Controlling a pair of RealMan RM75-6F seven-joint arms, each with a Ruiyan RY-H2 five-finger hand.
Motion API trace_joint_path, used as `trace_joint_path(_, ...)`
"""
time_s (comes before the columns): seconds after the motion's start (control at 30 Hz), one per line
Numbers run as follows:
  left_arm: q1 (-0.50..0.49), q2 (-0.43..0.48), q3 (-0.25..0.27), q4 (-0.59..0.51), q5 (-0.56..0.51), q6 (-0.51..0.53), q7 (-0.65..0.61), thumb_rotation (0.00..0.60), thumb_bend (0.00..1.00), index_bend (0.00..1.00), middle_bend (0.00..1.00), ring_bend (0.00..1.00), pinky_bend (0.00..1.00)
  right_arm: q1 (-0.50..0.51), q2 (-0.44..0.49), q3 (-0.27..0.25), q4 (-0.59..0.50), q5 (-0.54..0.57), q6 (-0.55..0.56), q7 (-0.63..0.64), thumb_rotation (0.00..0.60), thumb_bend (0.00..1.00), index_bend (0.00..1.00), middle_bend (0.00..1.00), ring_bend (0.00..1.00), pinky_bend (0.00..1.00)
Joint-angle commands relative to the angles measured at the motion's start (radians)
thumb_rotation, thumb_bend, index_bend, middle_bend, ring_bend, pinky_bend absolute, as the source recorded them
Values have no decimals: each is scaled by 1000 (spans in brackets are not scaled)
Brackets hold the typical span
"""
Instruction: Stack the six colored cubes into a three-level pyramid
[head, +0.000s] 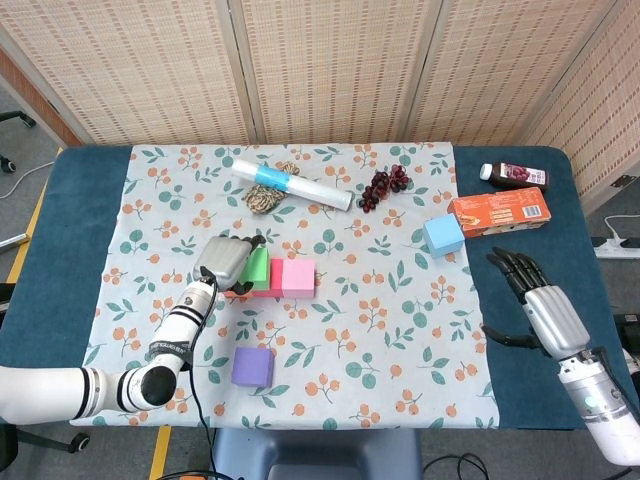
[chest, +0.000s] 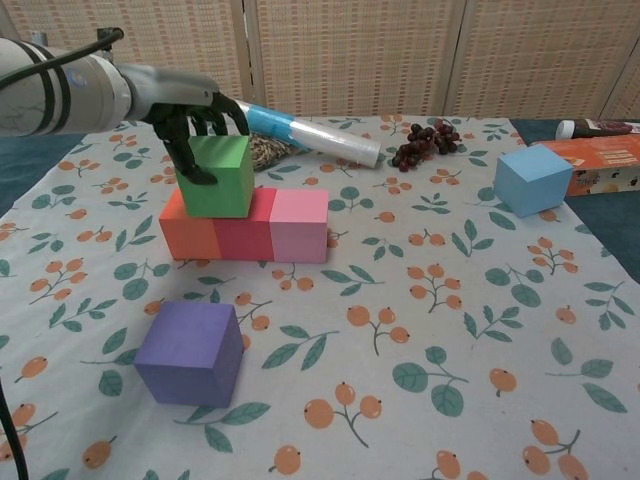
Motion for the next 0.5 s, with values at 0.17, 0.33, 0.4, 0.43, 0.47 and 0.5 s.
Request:
trace_joint_path(0.17,2,-4,6,19,-2,-4,-15,600,343,171,334,346,298,-3,2,3,-2,4,0,-2,600,46,0,0,0,0)
trace_joint_path(0.33,4,-6,8,31,7,-14,-28,600,342,170,333,346,298,-3,4,5,-7,5,-2,-5,600,46,0,0,0,0)
trace_joint_path(0.4,5,-7,11,36,12,-21,-33,600,341,169,332,343,293,-4,5,6,-8,6,-1,-6,600,46,0,0,0,0)
trace_joint_path(0.43,5,-8,12,38,13,-24,-35,600,341,168,331,340,291,-4,5,6,-9,7,-2,-7,600,46,0,0,0,0)
trace_joint_path(0.47,5,-8,13,41,14,-29,-37,600,341,167,328,337,288,-4,6,7,-9,9,-3,-7,600,46,0,0,0,0)
trace_joint_path(0.5,4,-8,14,43,15,-33,-39,600,342,166,325,335,286,-5,6,7,-9,10,-4,-7,600,46,0,0,0,0)
